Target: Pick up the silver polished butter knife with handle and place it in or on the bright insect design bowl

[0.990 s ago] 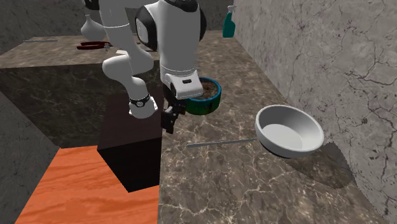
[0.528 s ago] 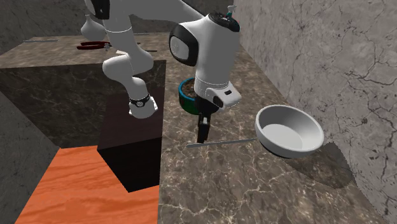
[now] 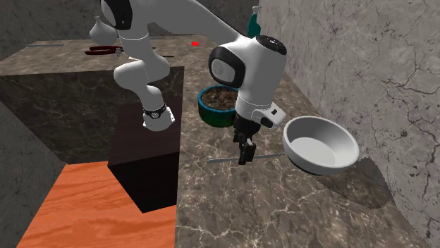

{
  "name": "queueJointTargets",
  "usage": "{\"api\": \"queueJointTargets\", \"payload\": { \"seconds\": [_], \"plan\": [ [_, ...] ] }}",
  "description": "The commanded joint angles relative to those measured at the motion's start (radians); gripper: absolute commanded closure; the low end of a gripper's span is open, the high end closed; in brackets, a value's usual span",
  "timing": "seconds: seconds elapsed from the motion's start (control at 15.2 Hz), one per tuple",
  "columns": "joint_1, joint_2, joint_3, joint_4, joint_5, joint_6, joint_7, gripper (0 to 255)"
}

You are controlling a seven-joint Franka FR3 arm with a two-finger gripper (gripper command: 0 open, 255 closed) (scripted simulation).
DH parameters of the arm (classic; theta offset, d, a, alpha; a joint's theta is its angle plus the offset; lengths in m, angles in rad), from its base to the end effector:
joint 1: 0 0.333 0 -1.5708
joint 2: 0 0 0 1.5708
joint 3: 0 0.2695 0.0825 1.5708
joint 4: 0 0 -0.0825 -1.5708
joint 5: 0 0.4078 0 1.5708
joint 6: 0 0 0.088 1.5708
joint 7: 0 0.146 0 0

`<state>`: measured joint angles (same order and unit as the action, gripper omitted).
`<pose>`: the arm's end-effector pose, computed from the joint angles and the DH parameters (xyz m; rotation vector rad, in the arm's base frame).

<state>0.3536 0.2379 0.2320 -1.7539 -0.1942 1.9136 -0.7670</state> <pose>0.5360 0.3255 0.3362 2.2901 1.9686 -0.1230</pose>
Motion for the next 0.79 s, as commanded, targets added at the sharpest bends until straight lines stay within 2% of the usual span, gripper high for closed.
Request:
{"api": "queueJointTargets", "payload": {
  "seconds": [0.0, 0.13, 0.66, 0.73],
  "plan": [
    [-0.001, 0.007, -0.001, -0.018, -0.004, 0.025, 0.001, 0],
    [-0.003, 0.015, -0.004, -0.042, -0.008, 0.057, 0.004, 0],
    [-0.003, 0.015, -0.004, -0.042, -0.008, 0.057, 0.004, 0],
    [-0.003, 0.015, -0.004, -0.042, -0.008, 0.057, 0.004, 255]
  ]
}}
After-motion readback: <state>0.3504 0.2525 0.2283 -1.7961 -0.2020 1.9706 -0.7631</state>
